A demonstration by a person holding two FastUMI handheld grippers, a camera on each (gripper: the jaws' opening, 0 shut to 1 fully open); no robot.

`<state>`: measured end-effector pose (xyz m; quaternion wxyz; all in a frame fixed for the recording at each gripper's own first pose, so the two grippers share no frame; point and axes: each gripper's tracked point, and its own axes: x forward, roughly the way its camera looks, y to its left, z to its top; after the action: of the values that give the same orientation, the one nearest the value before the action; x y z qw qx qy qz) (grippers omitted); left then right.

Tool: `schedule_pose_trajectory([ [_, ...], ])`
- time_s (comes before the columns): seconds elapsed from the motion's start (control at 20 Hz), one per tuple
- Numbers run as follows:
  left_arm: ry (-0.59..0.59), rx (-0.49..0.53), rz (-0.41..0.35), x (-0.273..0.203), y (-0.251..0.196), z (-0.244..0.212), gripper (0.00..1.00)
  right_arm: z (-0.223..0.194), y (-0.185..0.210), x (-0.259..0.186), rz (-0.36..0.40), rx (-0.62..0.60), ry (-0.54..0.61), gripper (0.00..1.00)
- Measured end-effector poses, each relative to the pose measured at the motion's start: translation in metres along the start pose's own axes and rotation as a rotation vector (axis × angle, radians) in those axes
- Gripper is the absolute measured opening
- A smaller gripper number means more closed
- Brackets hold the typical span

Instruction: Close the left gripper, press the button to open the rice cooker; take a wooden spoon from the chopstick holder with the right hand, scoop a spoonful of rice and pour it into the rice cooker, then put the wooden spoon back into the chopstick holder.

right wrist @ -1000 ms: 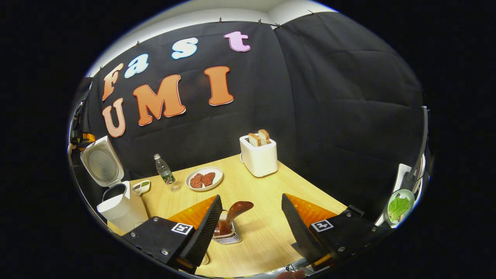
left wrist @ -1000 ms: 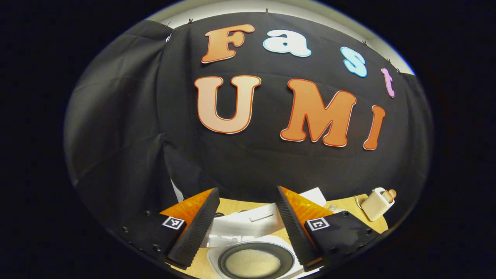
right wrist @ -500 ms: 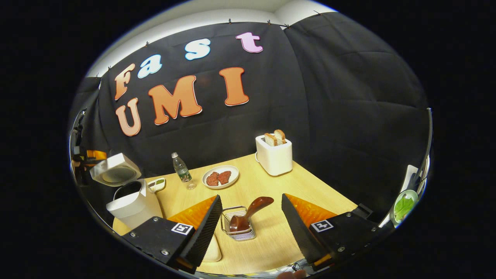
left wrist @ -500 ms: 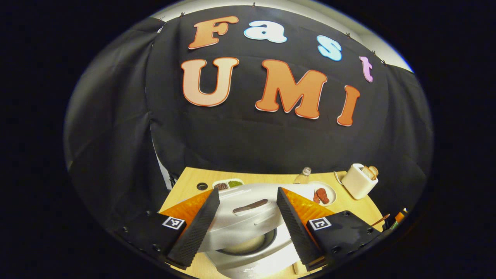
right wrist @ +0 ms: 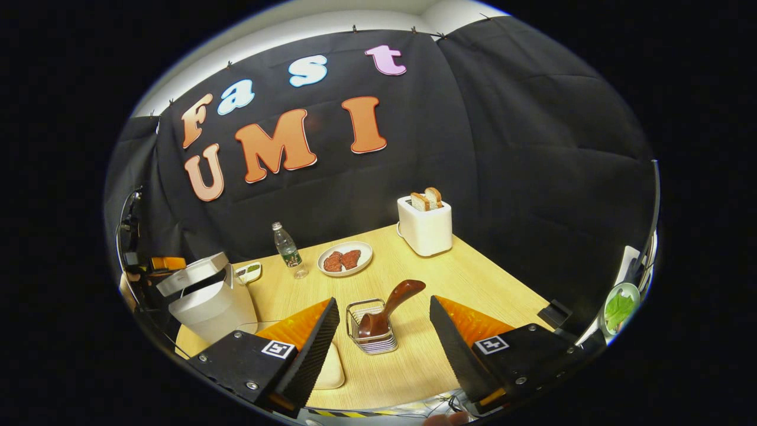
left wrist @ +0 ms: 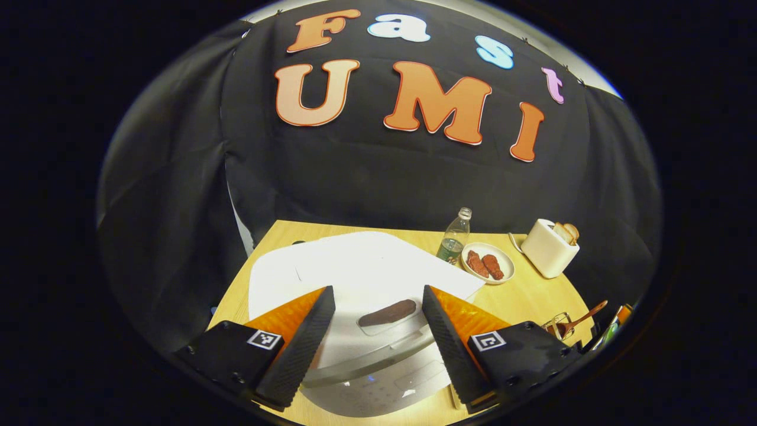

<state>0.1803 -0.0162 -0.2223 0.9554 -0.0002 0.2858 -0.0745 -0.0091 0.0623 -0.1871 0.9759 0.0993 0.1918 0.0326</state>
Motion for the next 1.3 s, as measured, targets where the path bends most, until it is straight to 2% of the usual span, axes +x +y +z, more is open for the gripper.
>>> schedule_pose_trajectory([
  [0.45,0.003,0.038,0.044,0.014,0.001,-0.039,1.0,-0.001,-0.009,0.004,-0.022,0.008,0.003,0.95],
  [0.65,-0.016,0.06,0.038,0.023,0.002,-0.039,1.0,-0.002,-0.009,0.007,-0.023,0.01,0.01,0.95],
  [0.85,-0.047,0.028,0.041,0.025,0.002,-0.04,1.0,0.0,-0.01,0.008,-0.026,0.022,0.003,0.95],
  [1.0,-0.053,0.081,0.058,0.026,-0.001,-0.038,1.0,0.001,-0.01,0.007,-0.025,0.012,0.0,0.95],
  [1.2,-0.032,0.088,0.051,0.012,-0.006,-0.039,1.0,0.015,-0.008,0.004,-0.016,0.008,-0.03,0.95],
  [1.3,-0.058,0.078,0.05,-0.002,-0.005,-0.03,1.0,0.022,-0.004,0.004,-0.008,0.007,-0.042,0.95],
])
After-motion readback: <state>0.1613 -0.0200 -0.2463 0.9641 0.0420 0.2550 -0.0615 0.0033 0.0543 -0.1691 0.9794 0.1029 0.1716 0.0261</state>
